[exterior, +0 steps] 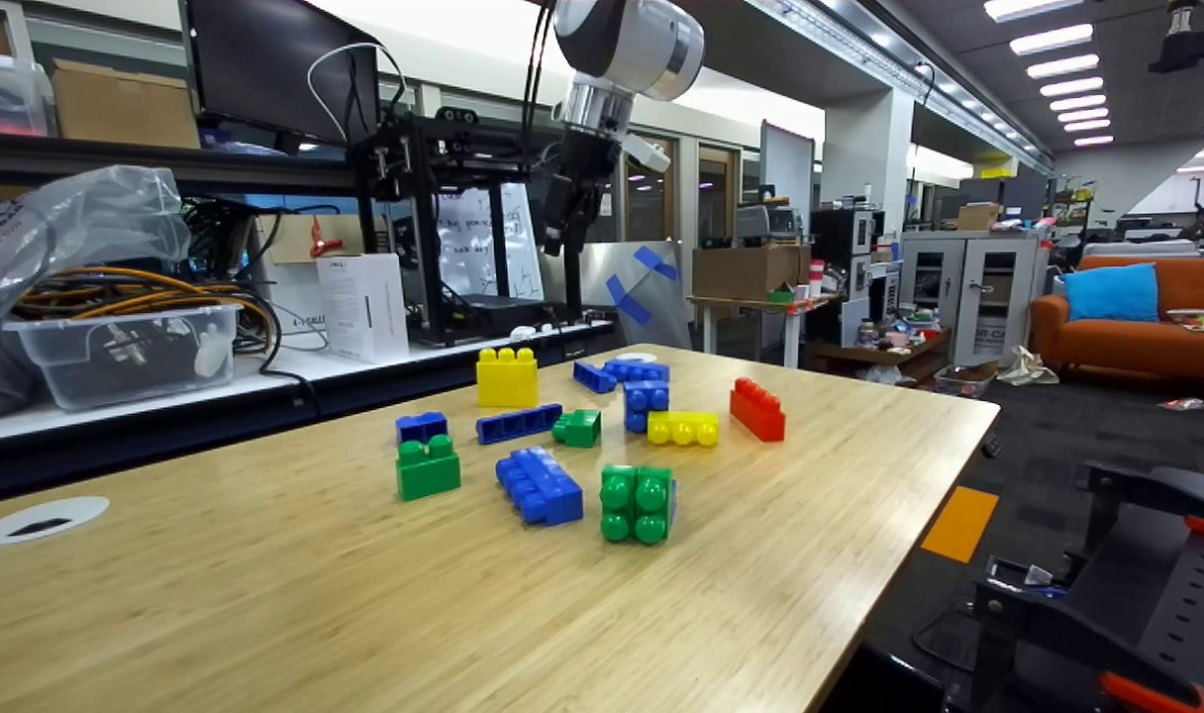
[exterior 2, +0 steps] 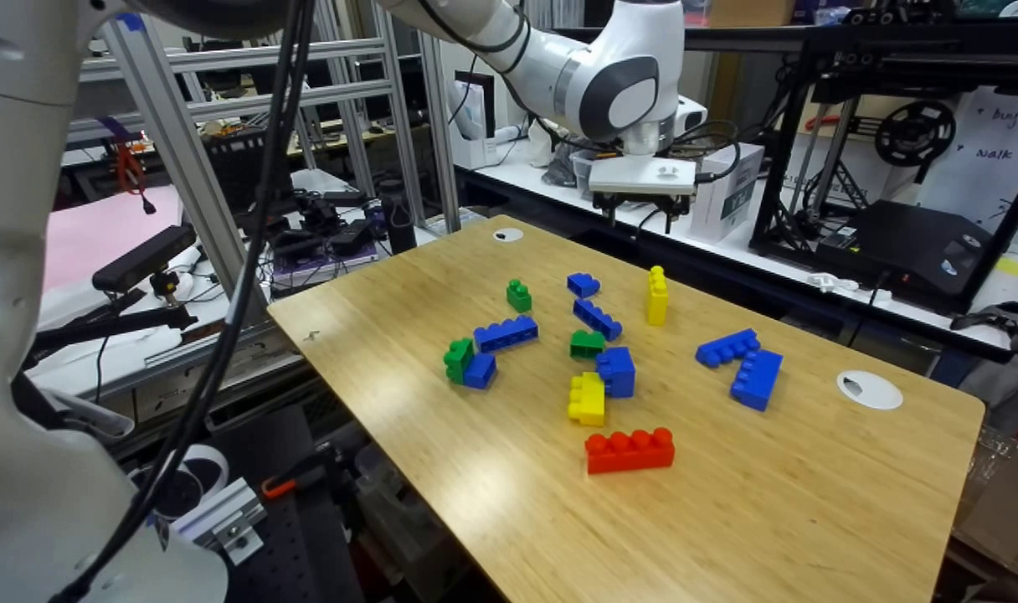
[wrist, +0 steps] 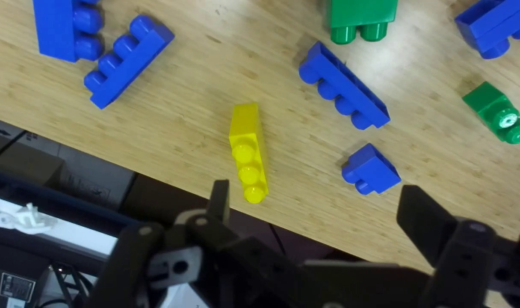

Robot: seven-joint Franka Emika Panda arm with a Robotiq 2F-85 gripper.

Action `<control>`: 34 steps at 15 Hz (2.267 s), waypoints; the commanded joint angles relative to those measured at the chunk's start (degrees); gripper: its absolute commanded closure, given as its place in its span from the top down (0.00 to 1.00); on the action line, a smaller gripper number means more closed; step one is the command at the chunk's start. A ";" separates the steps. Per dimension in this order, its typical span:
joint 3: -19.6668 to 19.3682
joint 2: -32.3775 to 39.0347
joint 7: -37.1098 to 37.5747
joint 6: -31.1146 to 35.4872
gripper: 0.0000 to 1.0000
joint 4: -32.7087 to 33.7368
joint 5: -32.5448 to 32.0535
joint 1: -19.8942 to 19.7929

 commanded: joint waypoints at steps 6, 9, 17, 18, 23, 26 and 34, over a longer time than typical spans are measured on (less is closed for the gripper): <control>6.45 10.43 -12.18 0.84 1.00 10.72 4.52 -4.50; 4.72 12.16 -8.50 -1.44 1.00 14.06 3.19 -2.80; 5.01 11.52 -8.71 0.30 1.00 12.62 3.18 -2.95; 5.25 12.86 -9.49 -0.97 1.00 14.13 3.31 -3.33; 5.91 18.28 -12.29 -0.50 1.00 17.92 3.83 -4.93; 6.25 22.51 -13.67 -0.47 1.00 22.19 3.55 -5.29; 9.14 33.41 -20.01 -4.25 1.00 35.17 3.88 -4.76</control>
